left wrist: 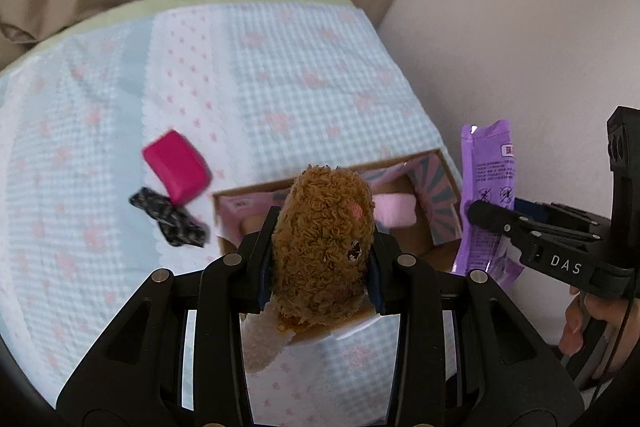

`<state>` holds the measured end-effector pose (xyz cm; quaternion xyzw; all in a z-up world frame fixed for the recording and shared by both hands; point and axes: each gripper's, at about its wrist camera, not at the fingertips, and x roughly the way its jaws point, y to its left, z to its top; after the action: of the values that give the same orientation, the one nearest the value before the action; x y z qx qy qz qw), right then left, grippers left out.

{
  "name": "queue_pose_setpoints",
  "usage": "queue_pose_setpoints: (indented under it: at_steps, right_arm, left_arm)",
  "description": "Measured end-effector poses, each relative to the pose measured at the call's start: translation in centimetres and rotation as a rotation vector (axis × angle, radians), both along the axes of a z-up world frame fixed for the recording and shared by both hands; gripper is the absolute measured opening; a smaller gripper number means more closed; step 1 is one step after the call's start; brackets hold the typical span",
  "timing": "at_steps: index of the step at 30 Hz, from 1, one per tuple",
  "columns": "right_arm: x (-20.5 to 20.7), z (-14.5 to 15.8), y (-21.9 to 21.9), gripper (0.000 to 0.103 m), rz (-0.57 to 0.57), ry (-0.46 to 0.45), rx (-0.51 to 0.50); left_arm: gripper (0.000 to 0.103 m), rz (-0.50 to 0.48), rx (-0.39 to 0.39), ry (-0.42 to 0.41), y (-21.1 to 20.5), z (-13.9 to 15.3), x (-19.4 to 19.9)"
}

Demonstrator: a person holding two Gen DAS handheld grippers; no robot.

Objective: Organize soft objects
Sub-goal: 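Carry the plush toy and purple packet over the box and open both tools, then lift both tools out of the box toward the pouch and scrunchie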

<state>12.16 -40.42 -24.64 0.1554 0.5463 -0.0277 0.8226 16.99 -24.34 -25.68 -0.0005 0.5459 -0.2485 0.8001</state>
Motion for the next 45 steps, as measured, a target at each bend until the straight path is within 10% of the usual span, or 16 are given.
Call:
queue_pose_setpoints:
  at_steps: [17, 20, 22, 25, 45]
  right_arm:
    - [1.6, -8.9, -3.7, 0.038, 0.180, 0.087, -0.062]
    - [2.0, -9.6, -3.6, 0.047, 0.223, 0.071, -0.065]
    - [2.3, -10.2, -3.3, 0.075, 0.248, 0.072, -0.063]
    - [2.3, -10.7, -3.1, 0.103, 0.275, 0.066, -0.050]
    - [0.8, -6.8, -3.4, 0.103, 0.168, -0.005, -0.047]
  left_arm:
    - [0.033, -0.036, 0.056, 0.107, -8.5, -8.0, 2.3]
    - [0.063, -0.045, 0.044, 0.091, -8.8, -8.1, 2.4]
    - [0.102, -0.051, 0.068, 0.070, -8.9, -8.0, 2.4]
    - [0.103, -0.046, 0.098, 0.063, -8.2, -8.1, 2.5]
    - [0.103, 0.018, 0.082, -0.005, -3.8, -3.1, 0.8]
